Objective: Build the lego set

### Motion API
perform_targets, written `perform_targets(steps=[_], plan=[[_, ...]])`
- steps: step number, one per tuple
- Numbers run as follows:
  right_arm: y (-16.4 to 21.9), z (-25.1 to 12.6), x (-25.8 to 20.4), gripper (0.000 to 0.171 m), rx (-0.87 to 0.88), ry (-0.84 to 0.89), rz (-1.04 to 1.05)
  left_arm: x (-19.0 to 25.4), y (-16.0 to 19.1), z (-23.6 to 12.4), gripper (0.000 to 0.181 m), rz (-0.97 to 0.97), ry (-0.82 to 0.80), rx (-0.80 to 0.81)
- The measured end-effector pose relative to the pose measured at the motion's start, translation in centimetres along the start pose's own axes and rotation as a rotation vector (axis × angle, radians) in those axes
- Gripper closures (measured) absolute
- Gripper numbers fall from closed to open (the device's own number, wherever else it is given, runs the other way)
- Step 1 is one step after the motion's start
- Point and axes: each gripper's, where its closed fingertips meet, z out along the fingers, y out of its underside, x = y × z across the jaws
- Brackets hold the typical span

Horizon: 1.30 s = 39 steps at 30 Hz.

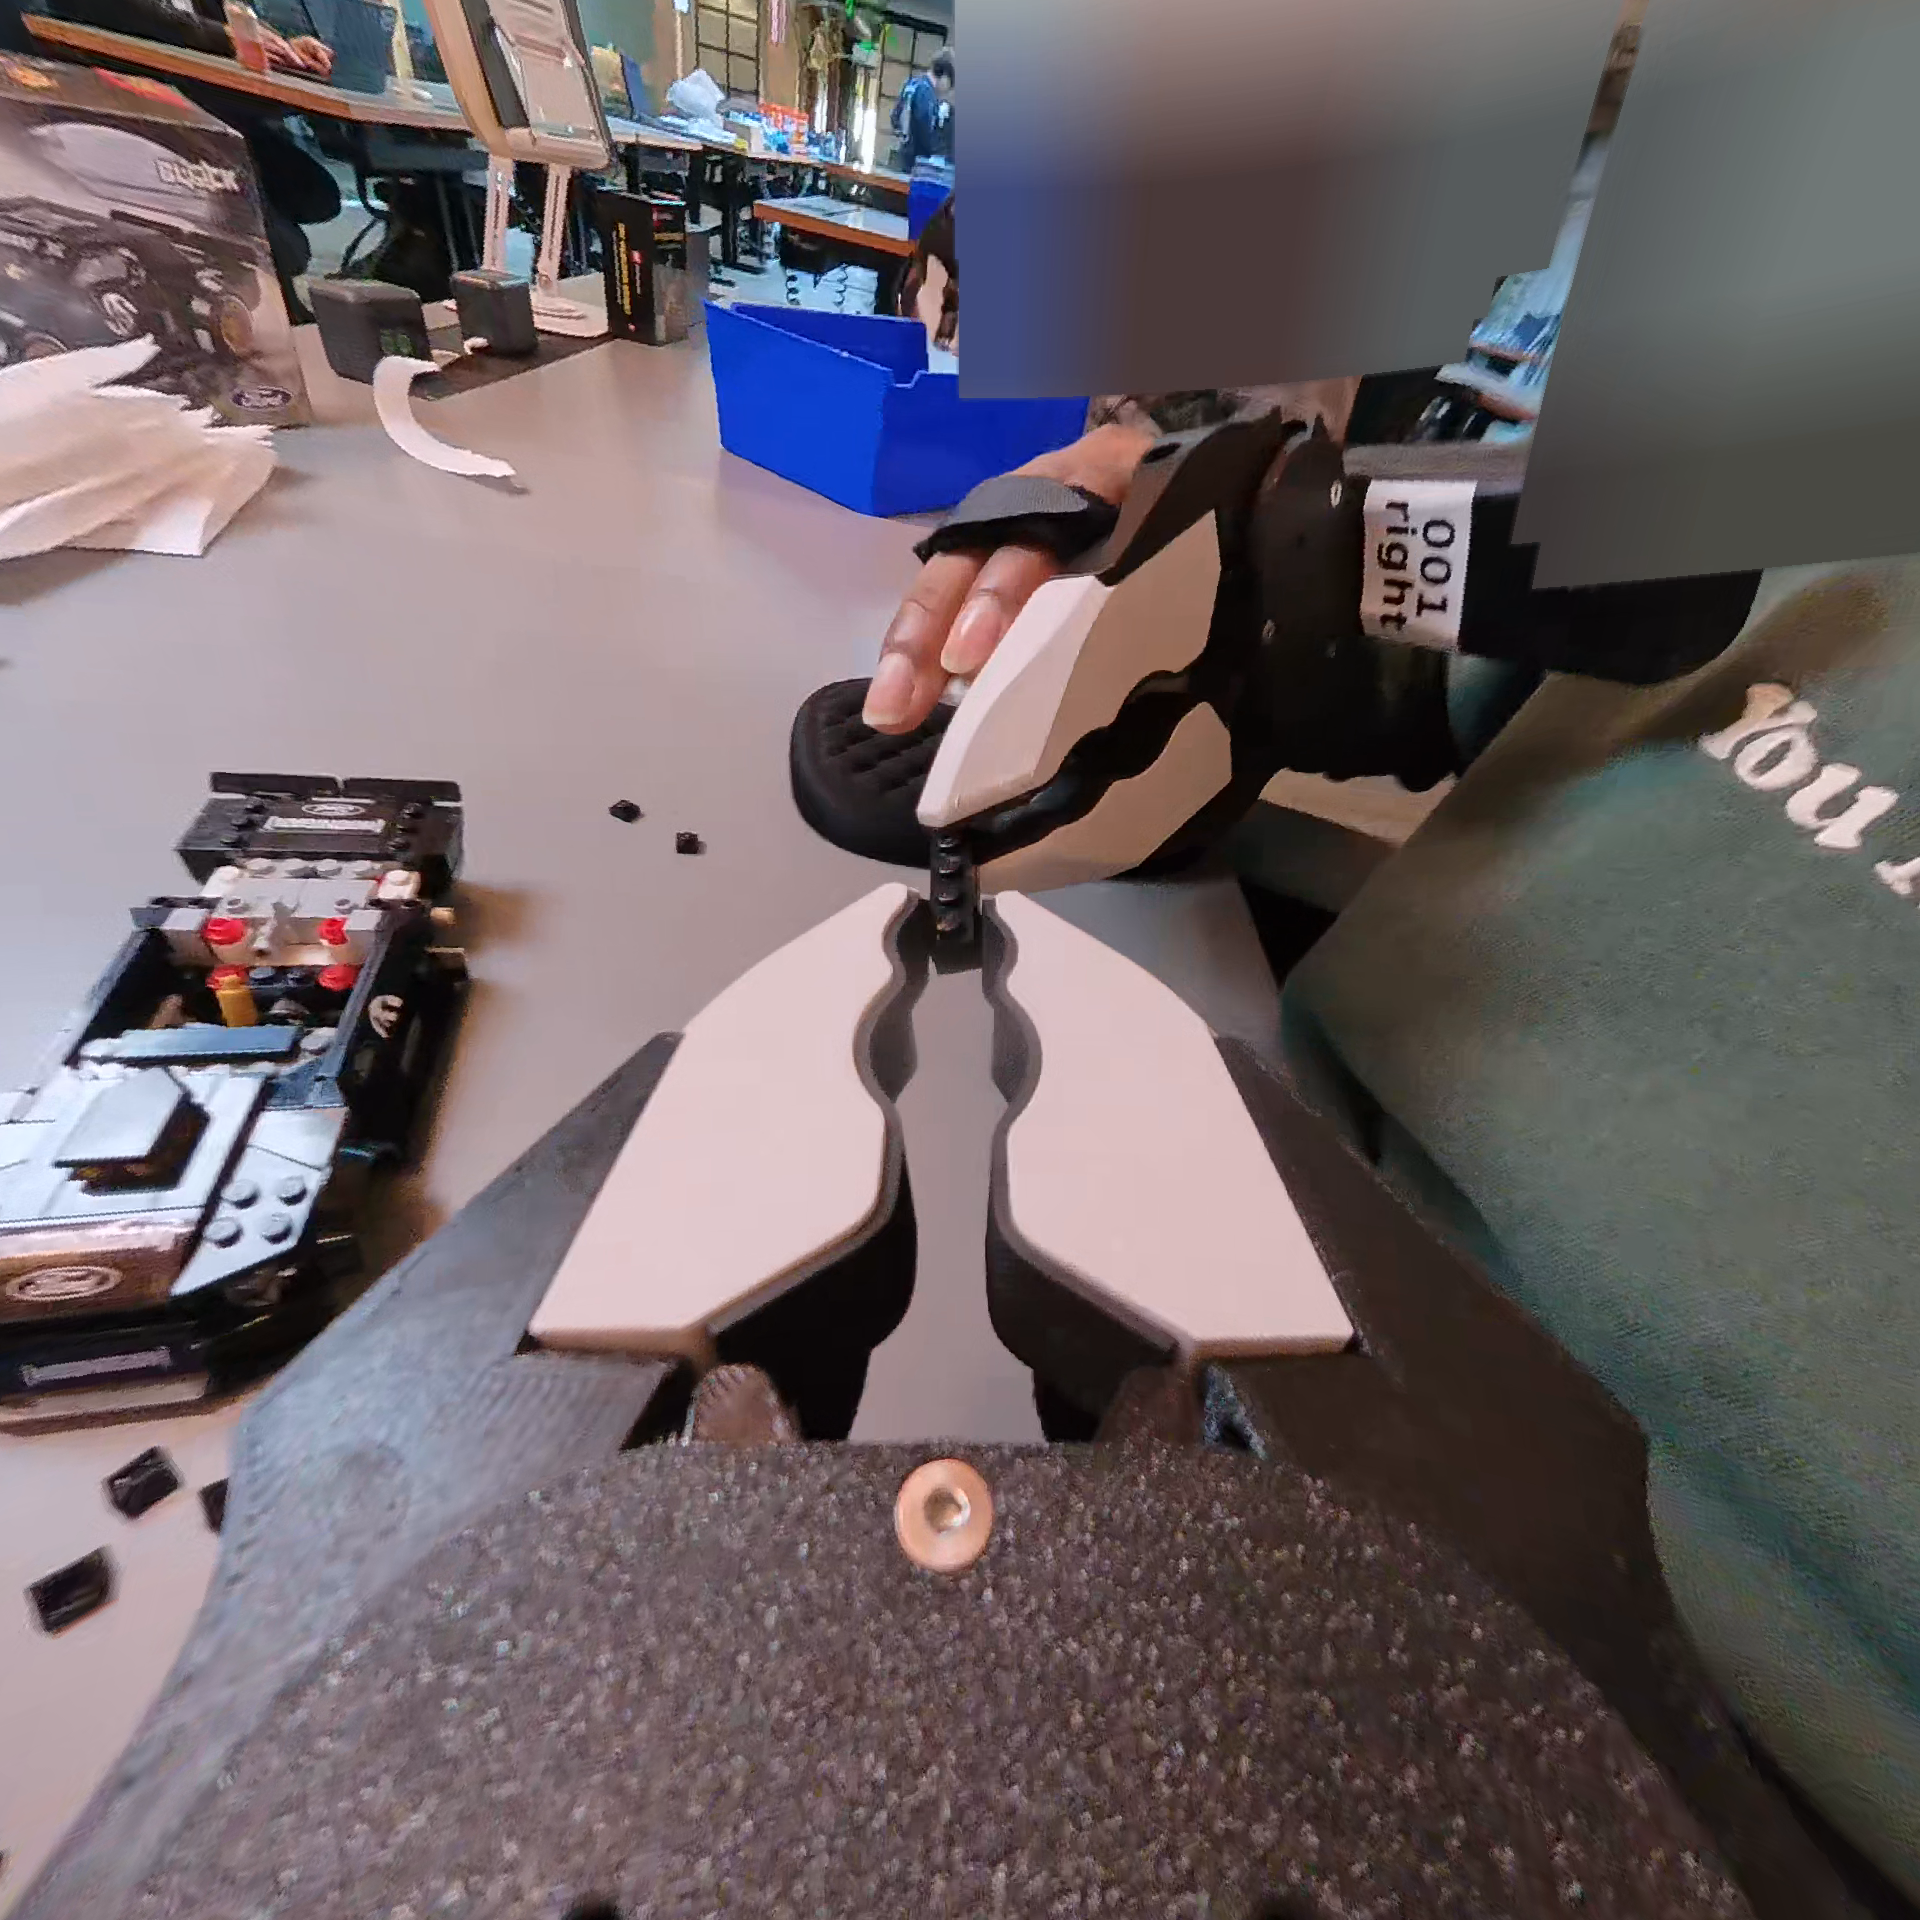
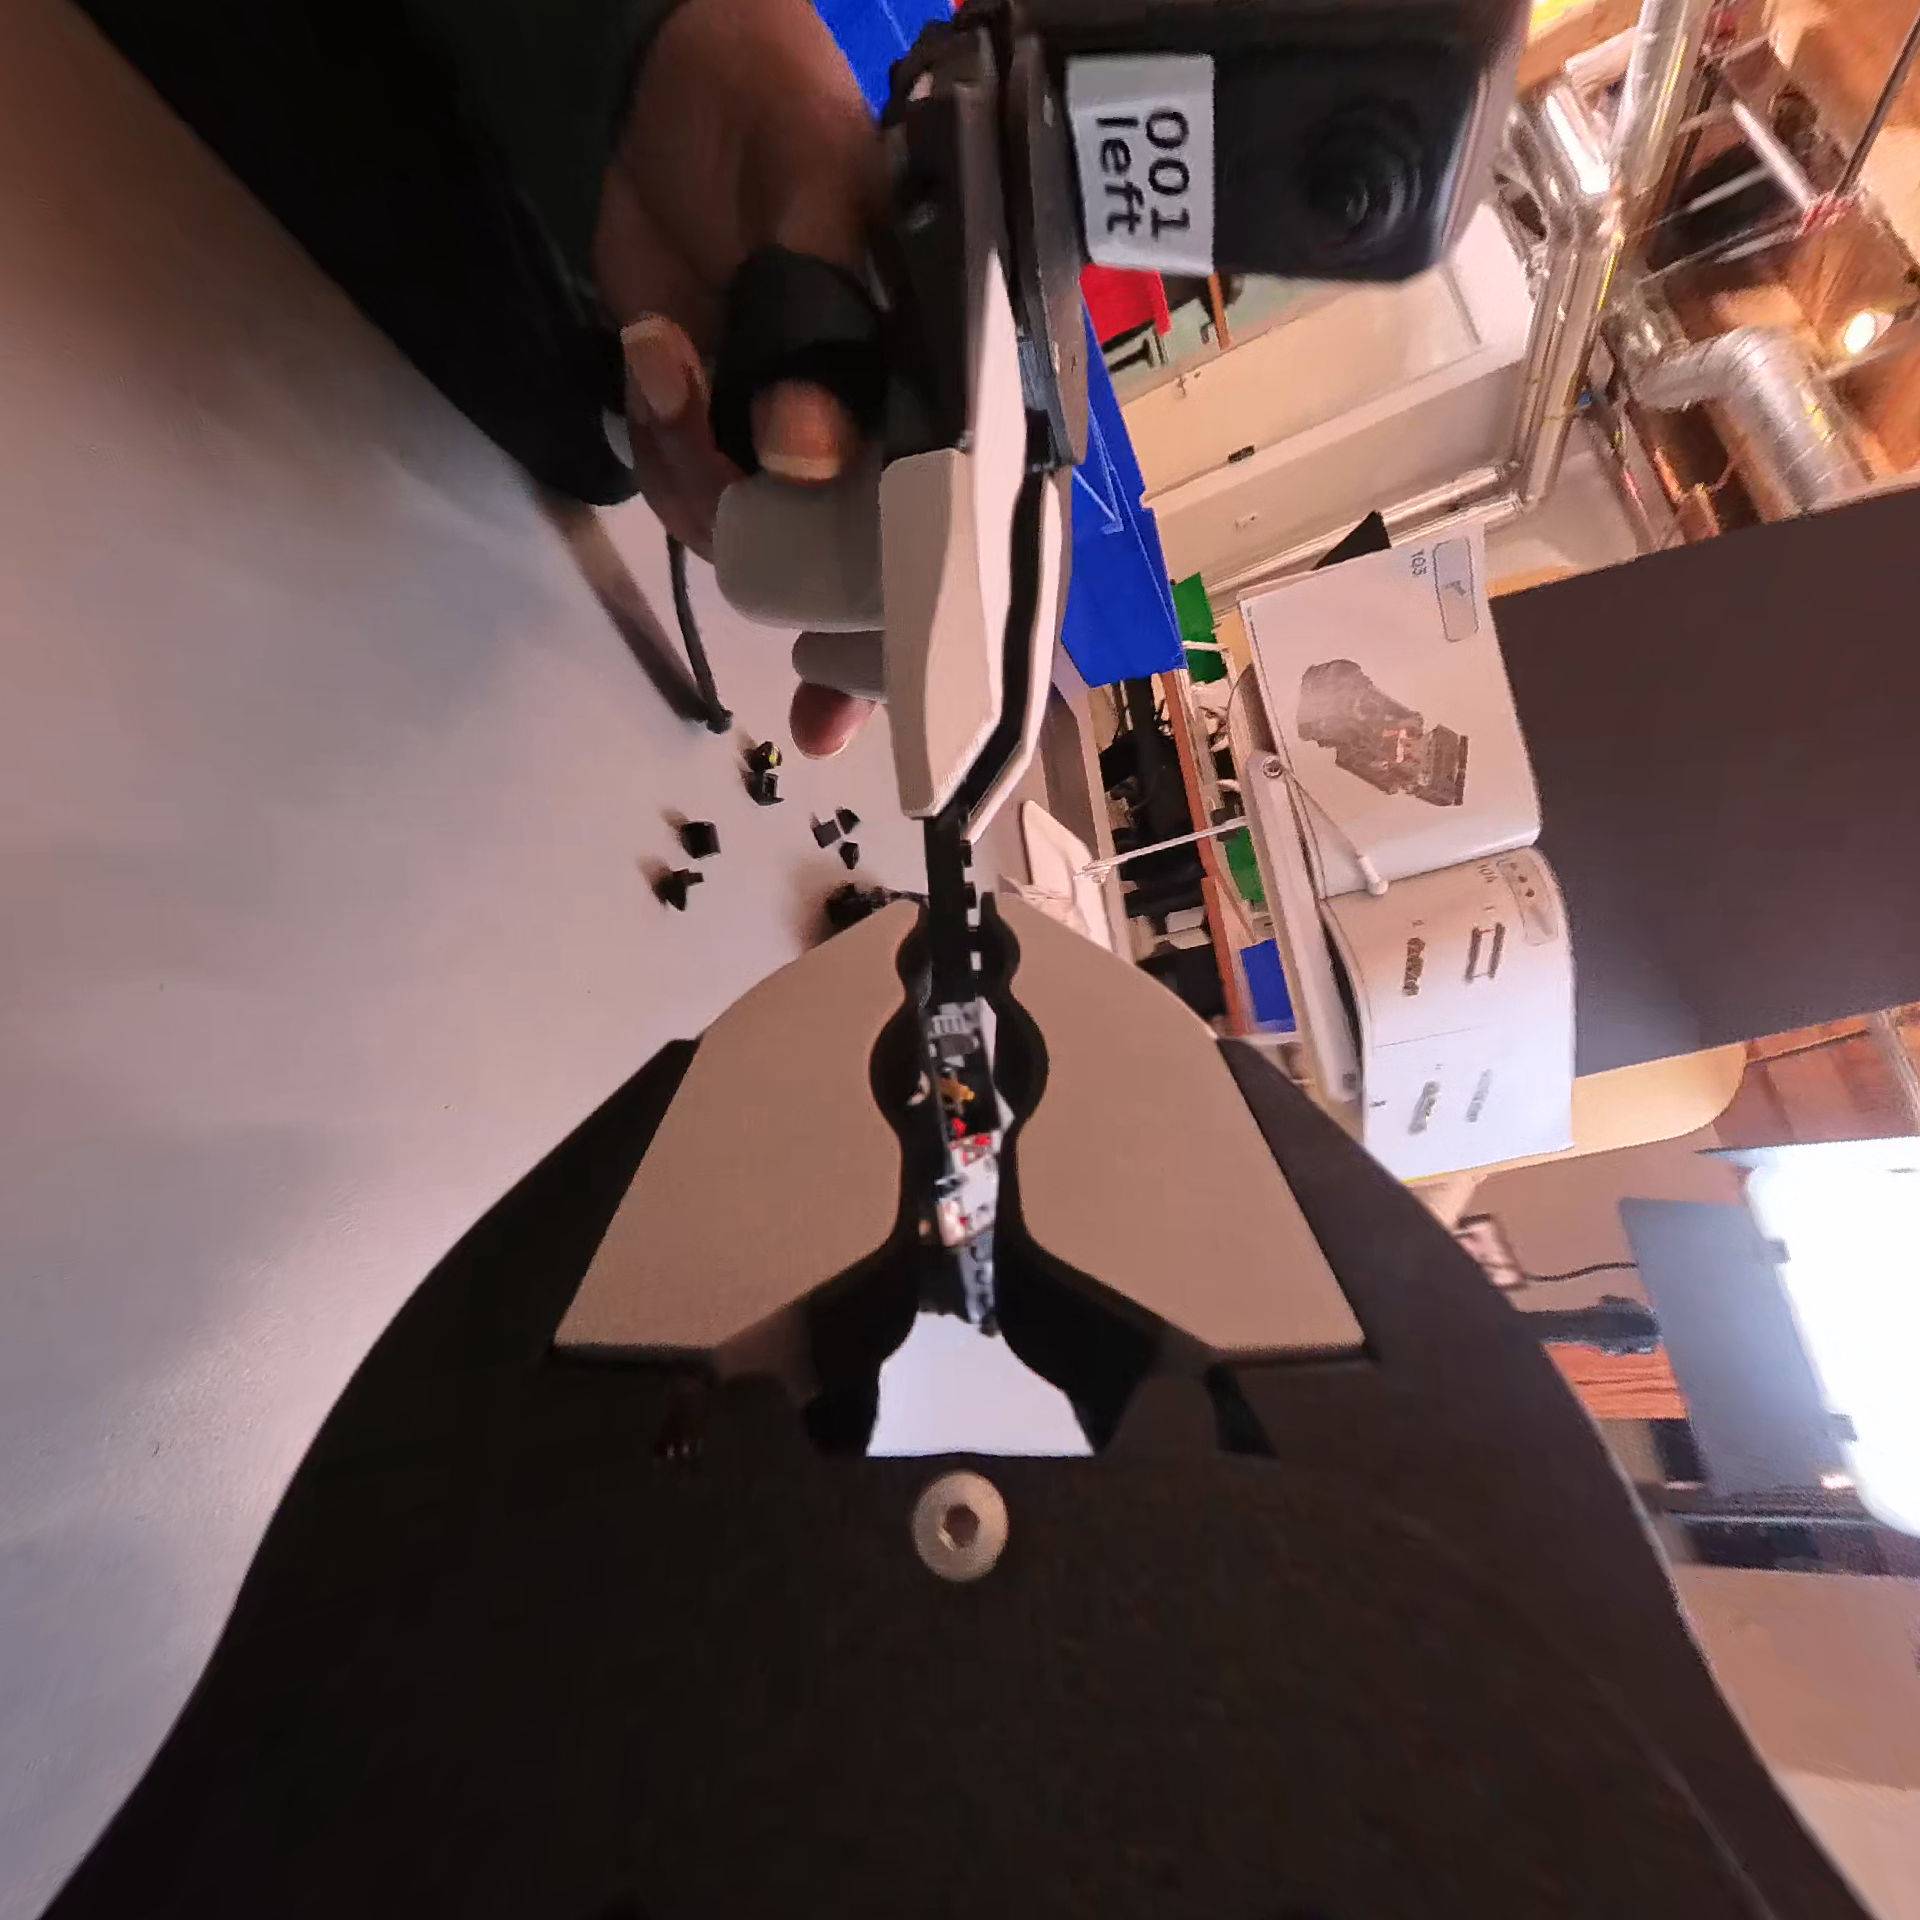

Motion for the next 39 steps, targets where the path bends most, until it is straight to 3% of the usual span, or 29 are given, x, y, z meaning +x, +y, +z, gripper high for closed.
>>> perform_targets(steps=[3, 7, 9, 13, 16, 20, 27, 33, 39], plan=[[0.1, 0.0, -0.3, 0.155, 0.027, -0.088, 0.275, -0.3, 0.0, -0.1, 0.171, 0.116, -0.057, -0.017], [-0.2, -0.5, -0.4, 0.135, 0.094, -0.372, 0.77, 0.0, -0.3, -0.4, 0.171, 0.286, -0.095, 0.002], [-0.3, -0.8, -0.5, 0.139, 0.115, -0.461, 0.871, 0.2, 0.2, -0.1, 0.171, 0.336, -0.095, -0.025], [-0.4, -0.7, -1.5, 0.163, 0.09, -0.533, 0.823, 0.7, 0.1, -0.1, 0.171, 0.37, -0.085, -0.018], [0.3, -0.6, -2.4, 0.163, 0.043, -0.589, 0.801, 0.2, 0.7, -0.2, 0.17, 0.359, -0.088, -0.058], [3.9, -0.1, -5.4, 0.163, -0.148, -0.695, 0.756, -3.1, -1.2, -3.2, 0.155, 0.242, -0.218, 0.024], [6.7, 1.3, -7.8, 0.163, -0.329, -0.779, 0.644, -7.1, 1.5, -5.1, 0.155, 0.098, -0.353, -0.12], [7.2, 2.1, -7.8, 0.162, -0.33, -0.809, 0.627, -7.3, 2.6, -4.7, 0.158, 0.105, -0.359, -0.172], [7.0, 1.9, -7.1, 0.148, -0.288, -0.783, 0.702, -7.3, 3.7, -4.2, 0.158, 0.143, -0.362, -0.237]])
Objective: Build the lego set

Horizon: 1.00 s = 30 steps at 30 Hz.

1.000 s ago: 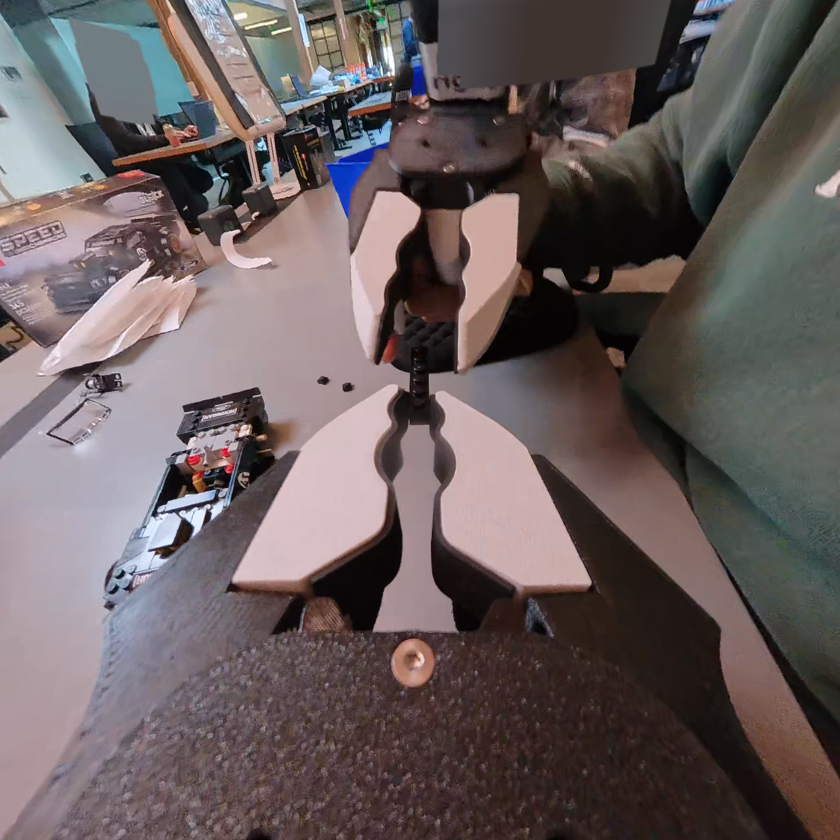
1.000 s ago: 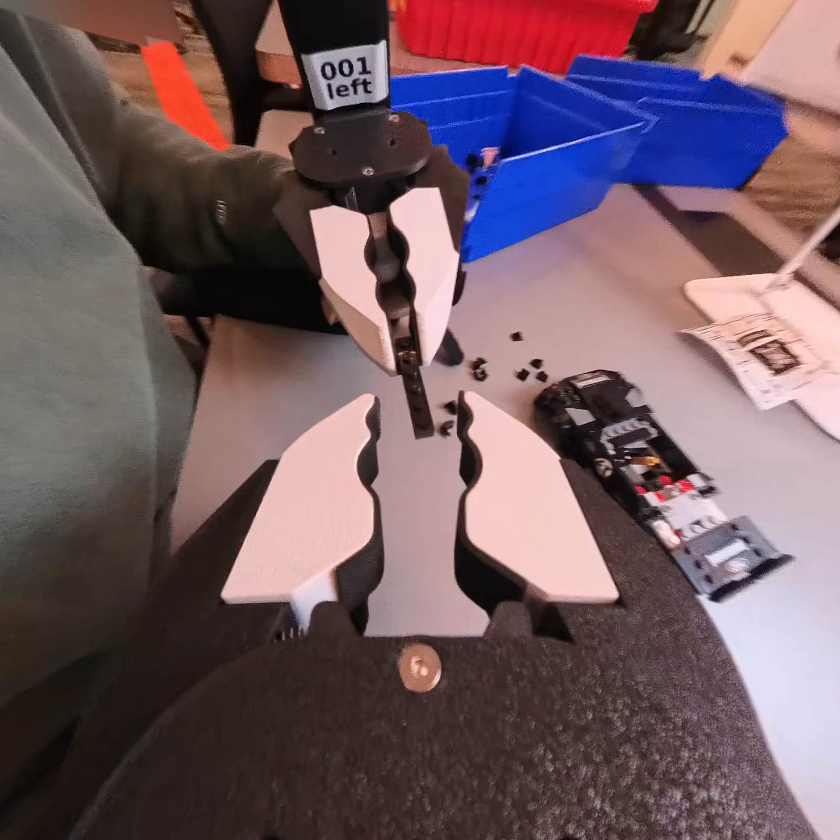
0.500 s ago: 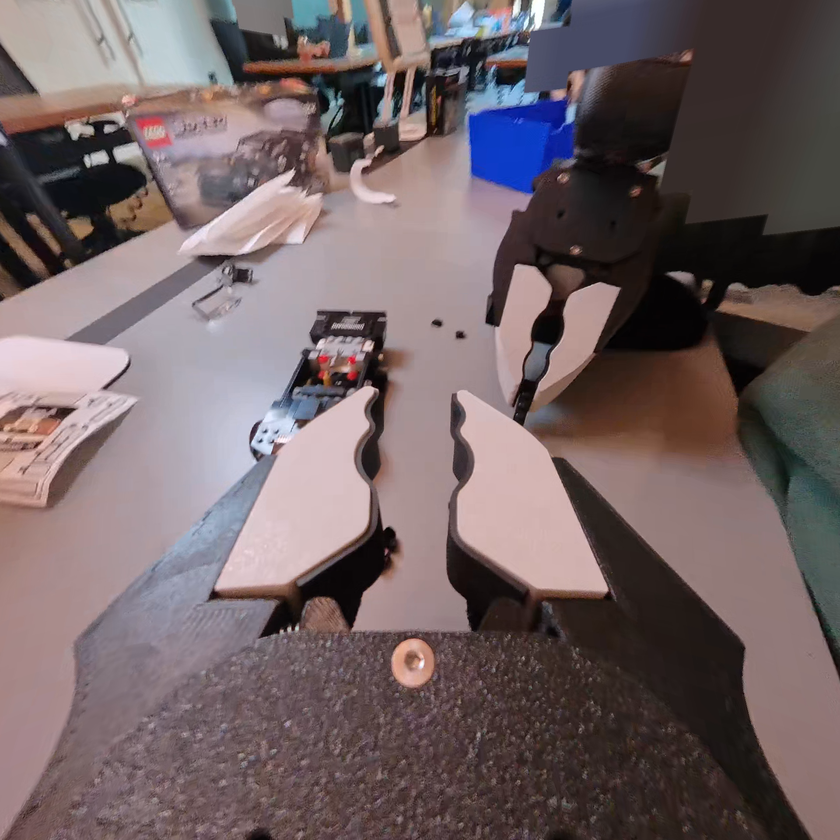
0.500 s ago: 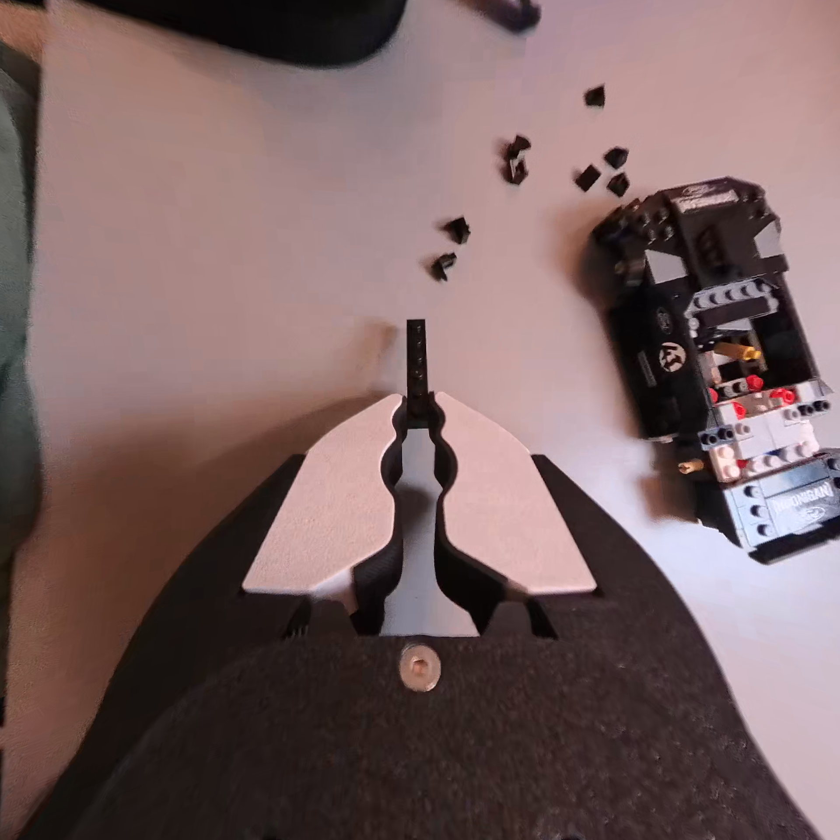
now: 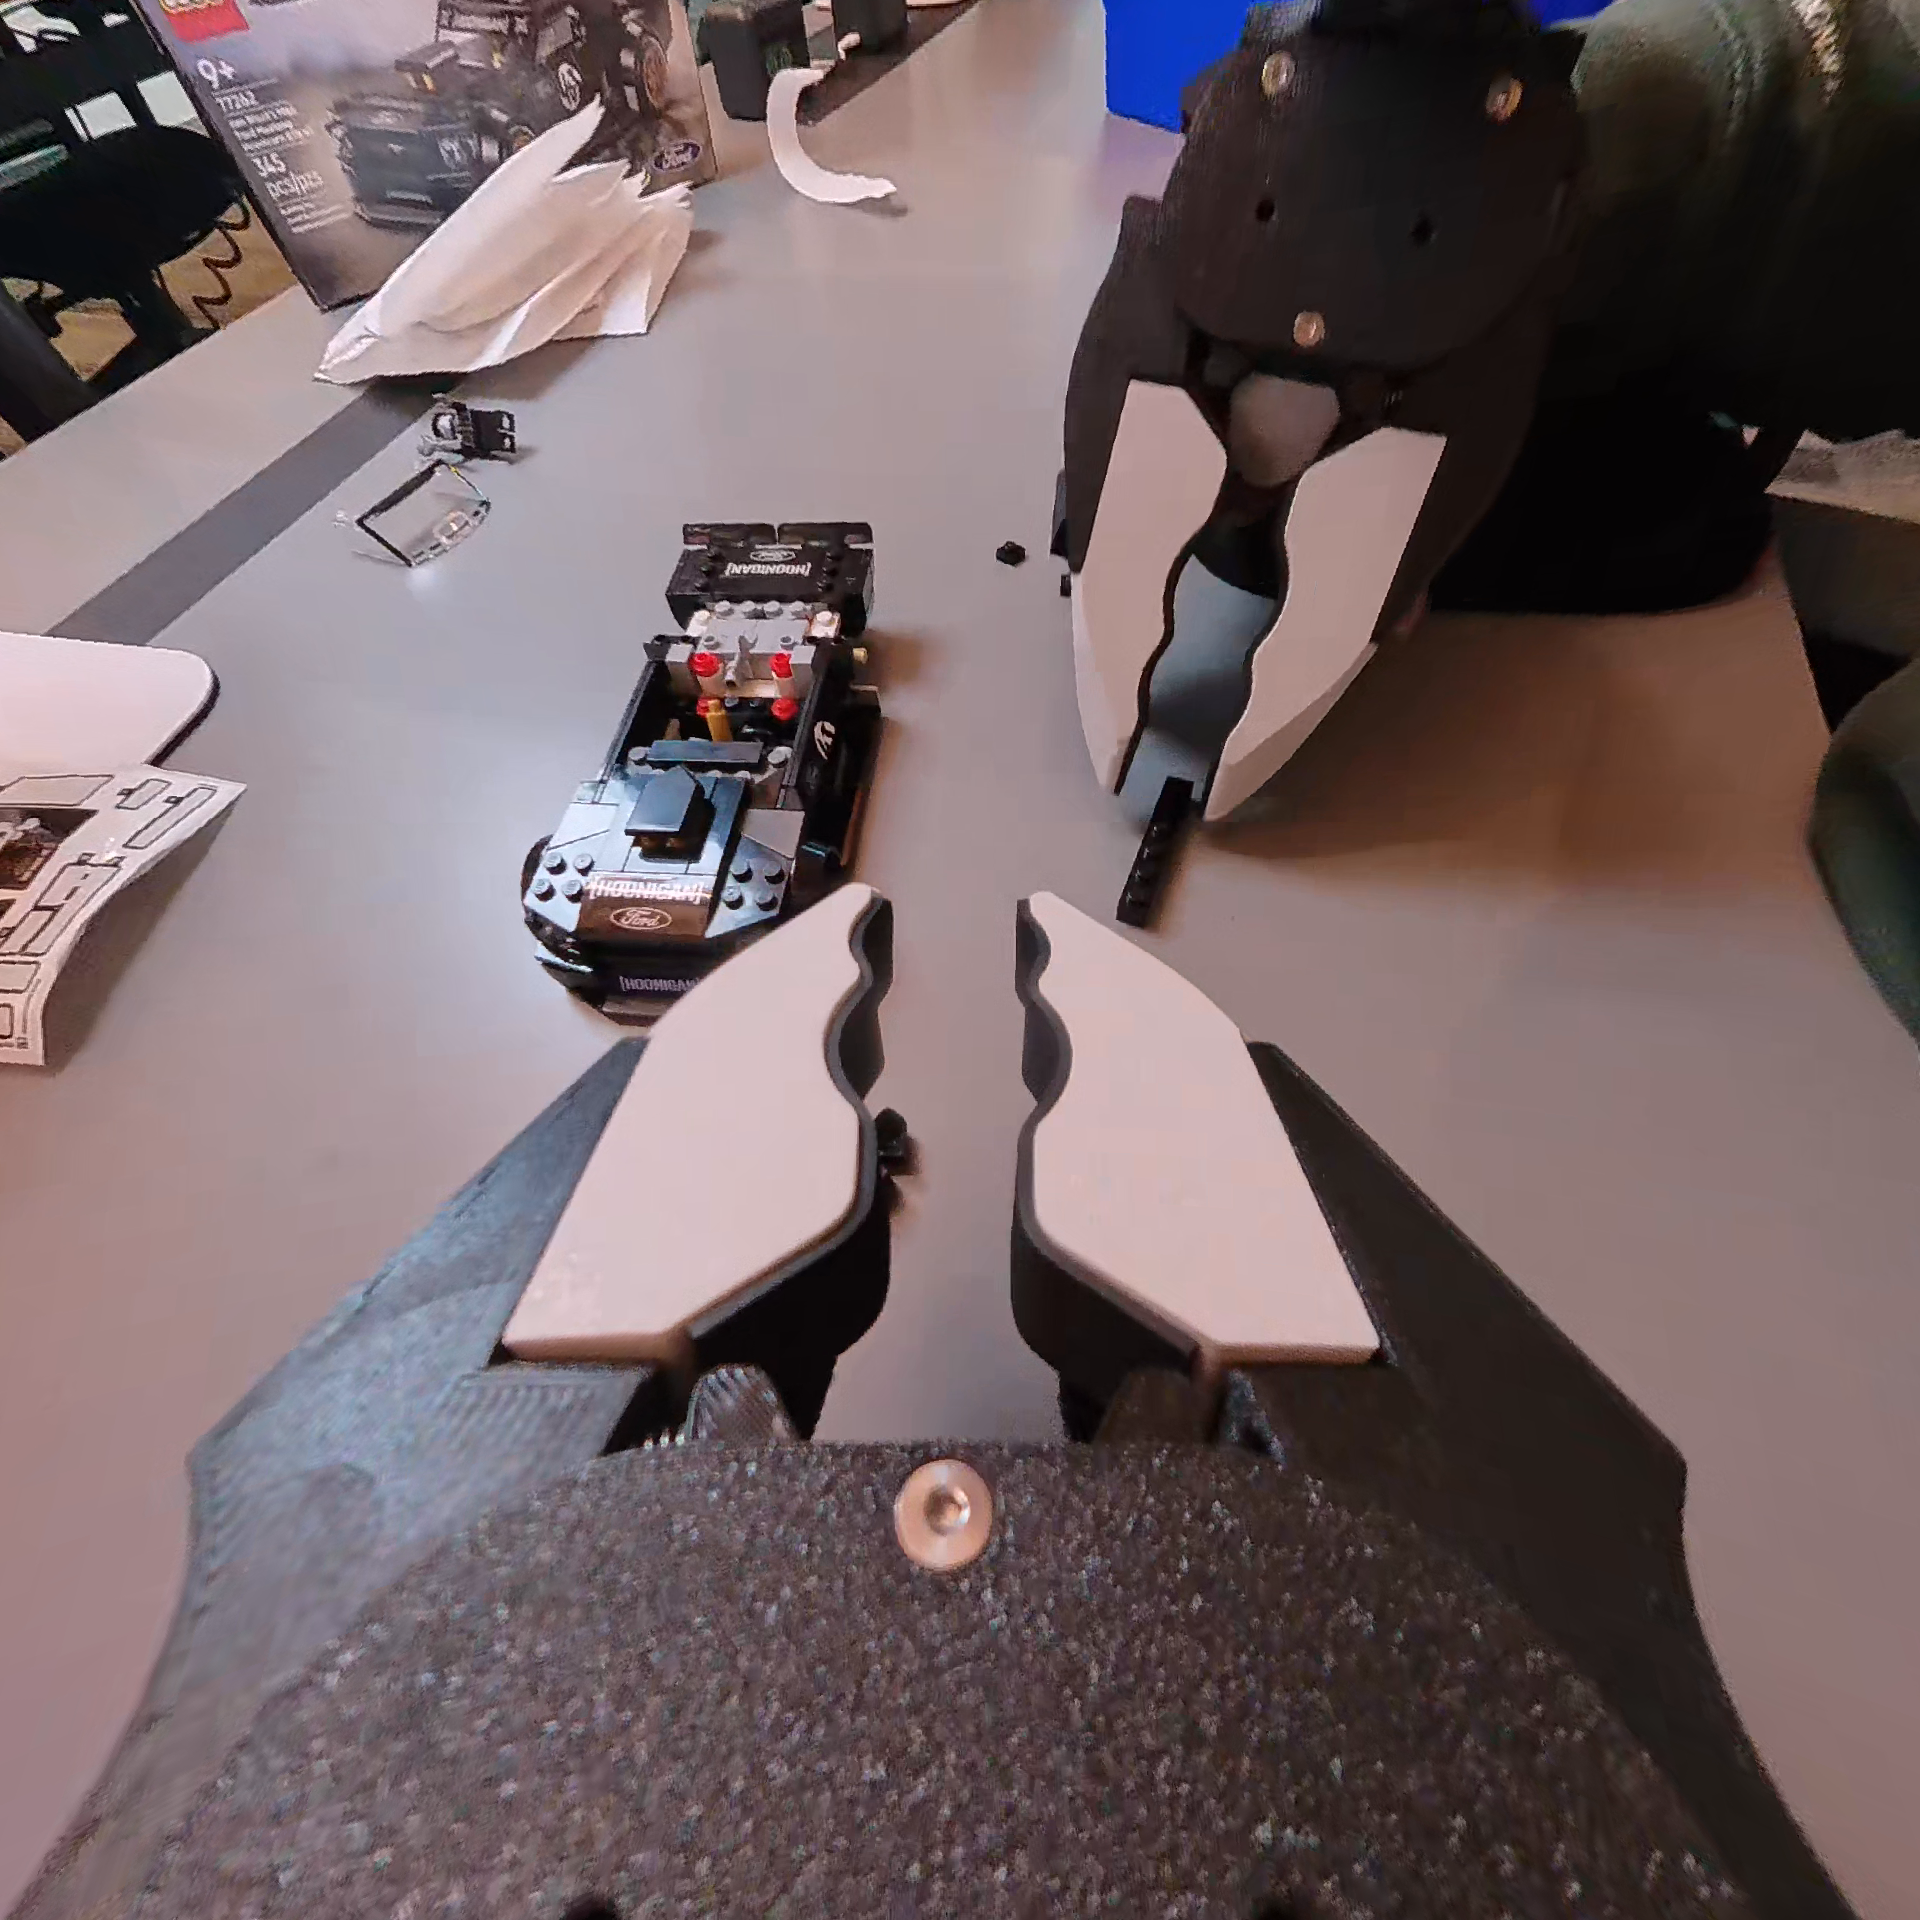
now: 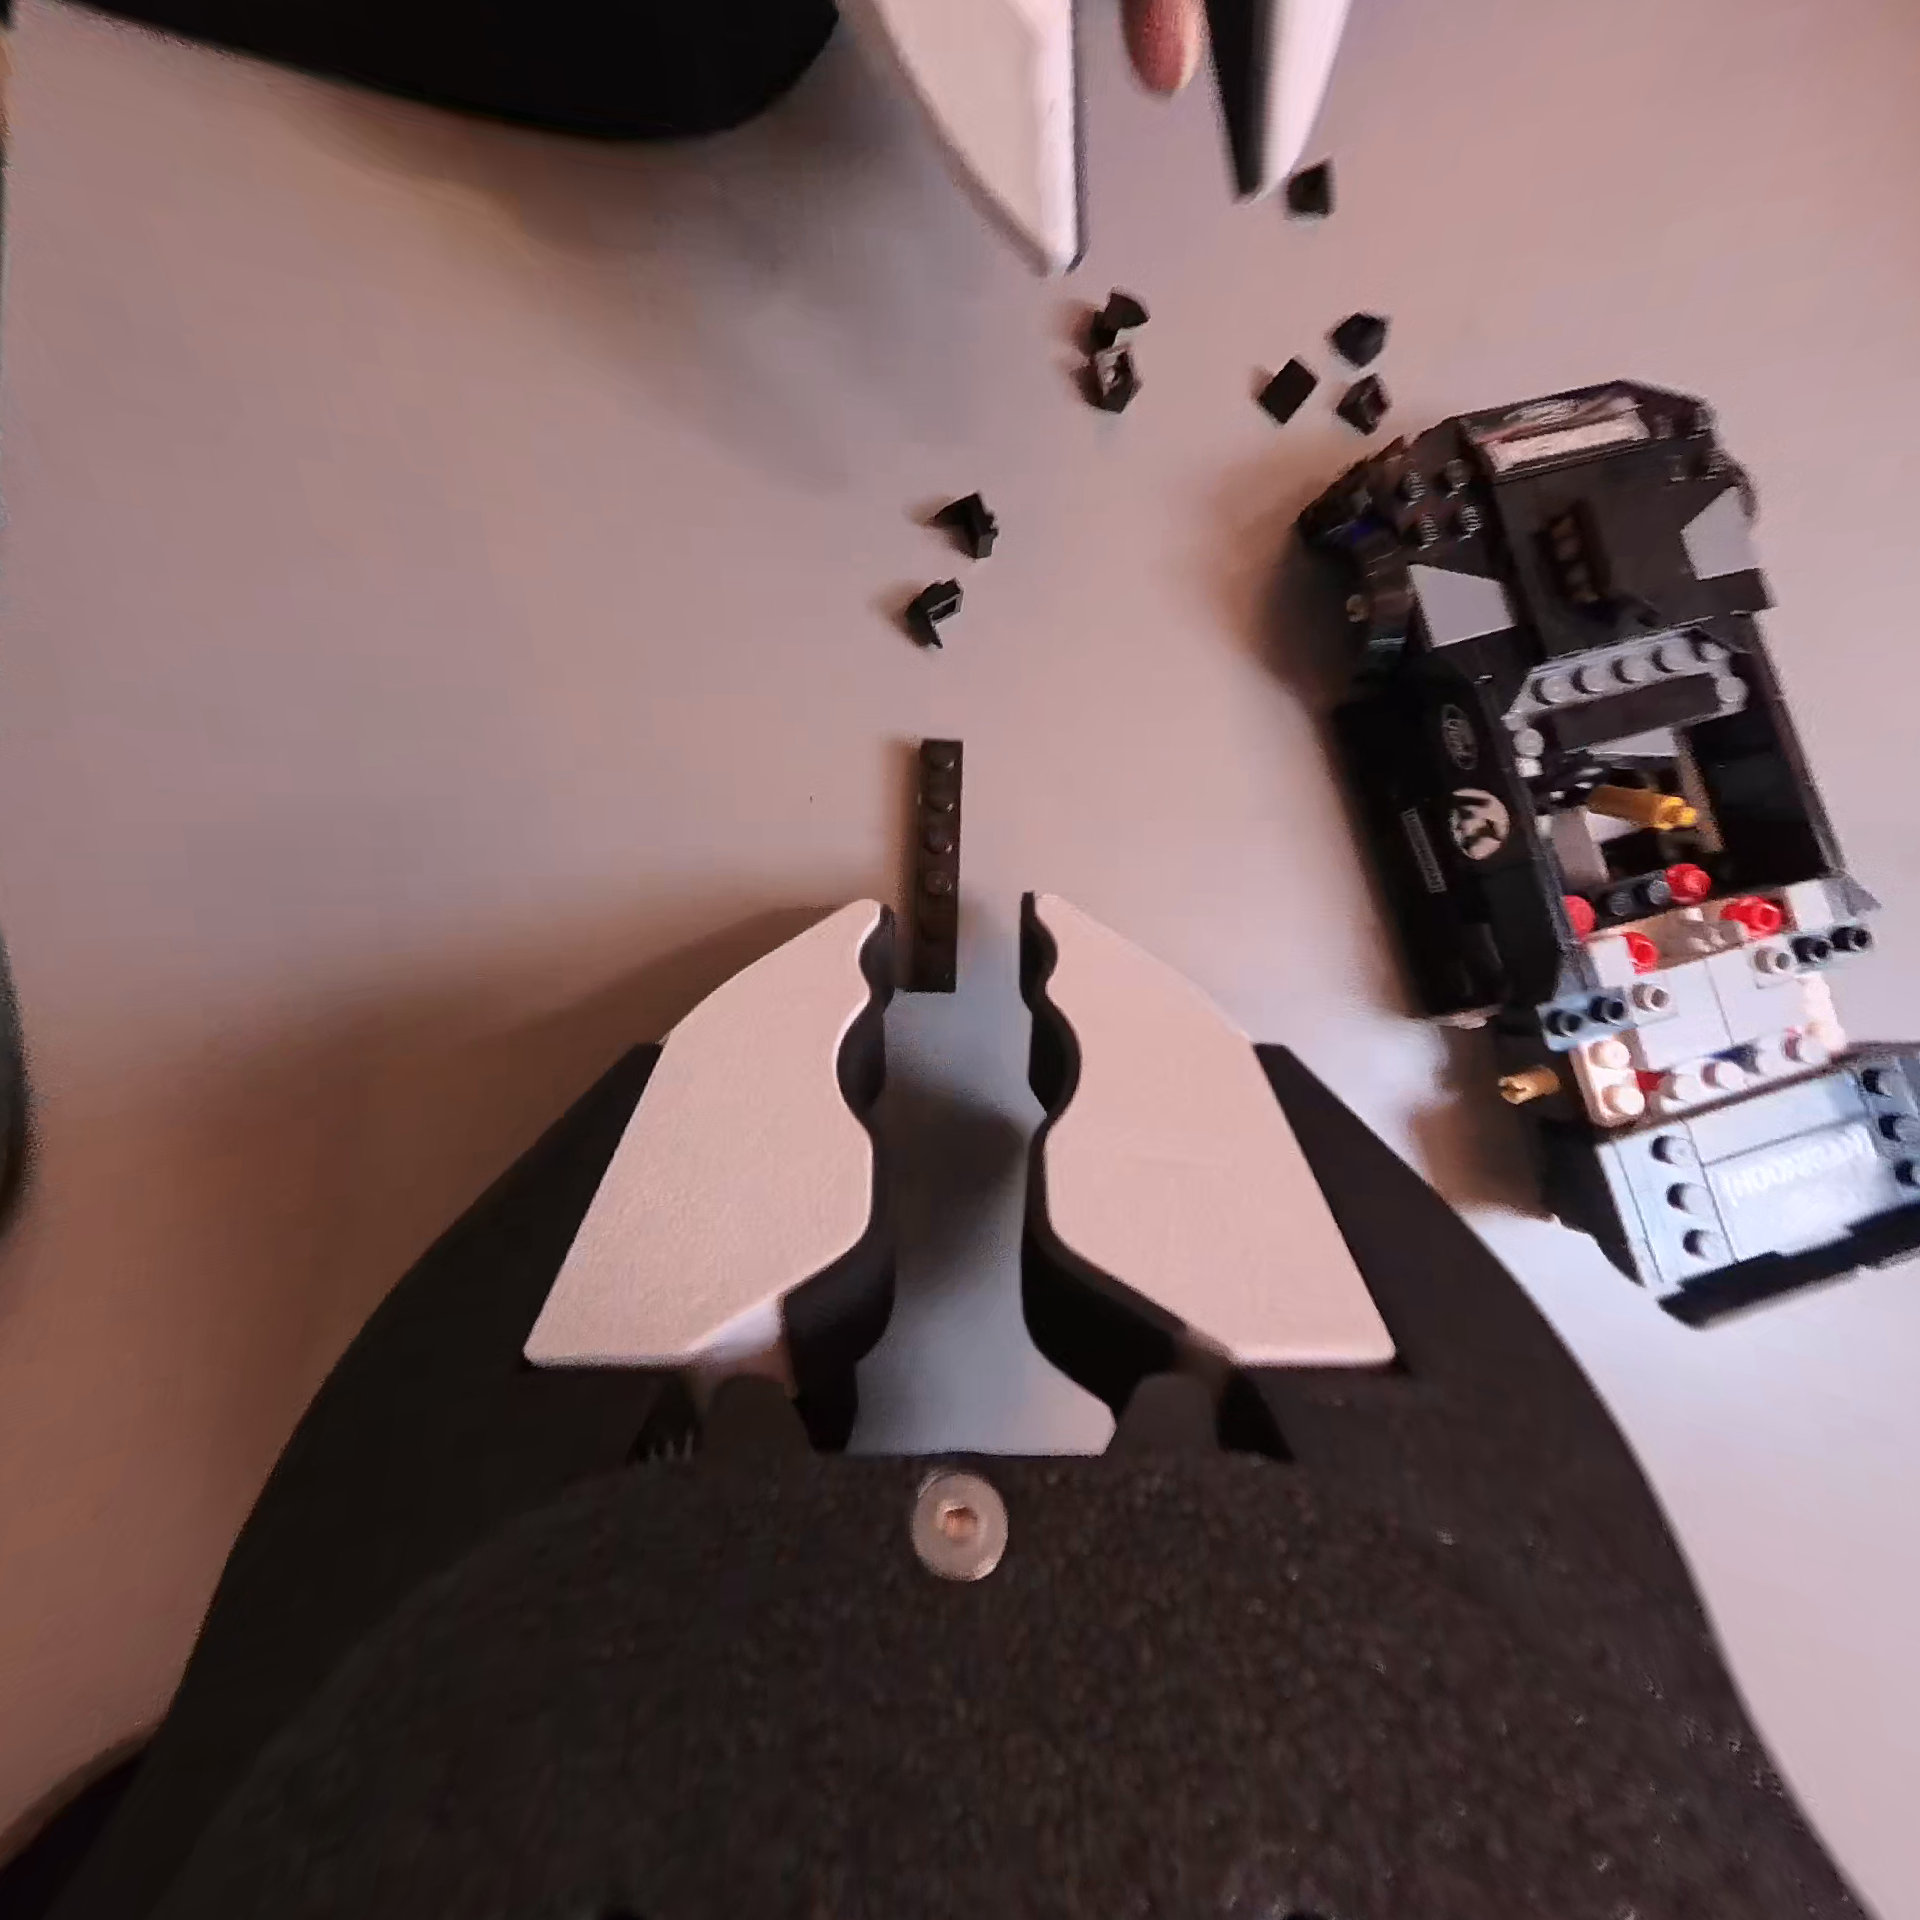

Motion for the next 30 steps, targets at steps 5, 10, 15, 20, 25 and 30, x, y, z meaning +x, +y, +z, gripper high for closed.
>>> perform_targets(steps=[5, 10, 15, 20, 25, 30], plan=[[-2.2, -2.1, 0.8, 0.148, 0.19, 0.072, 0.102, -0.1, 0.3, 0.2, 0.16, 0.02, -0.019, -0.019], [-2.9, -1.3, -0.4, 0.15, 0.208, 0.062, 0.105, -1.0, 0.7, 0.3, 0.168, 0.033, -0.081, -0.048], [-3.3, 0.7, -1.4, 0.15, 0.139, 0.025, 0.079, -1.2, 1.0, 0.4, 0.174, 0.08, -0.121, -0.074], [-4.0, 1.5, -1.3, 0.15, 0.094, 0.012, 0.051, -1.3, 0.7, 0.2, 0.175, 0.079, -0.134, -0.065], [-4.0, 2.5, -1.6, 0.15, 0.036, -0.016, 0.01, -1.5, 0.4, -0.2, 0.178, 0.117, -0.159, -0.066], [-4.5, 3.4, -0.5, 0.15, -0.001, -0.003, 0.012, -1.4, 0.5, -0.3, 0.179, 0.129, -0.159, -0.072]])
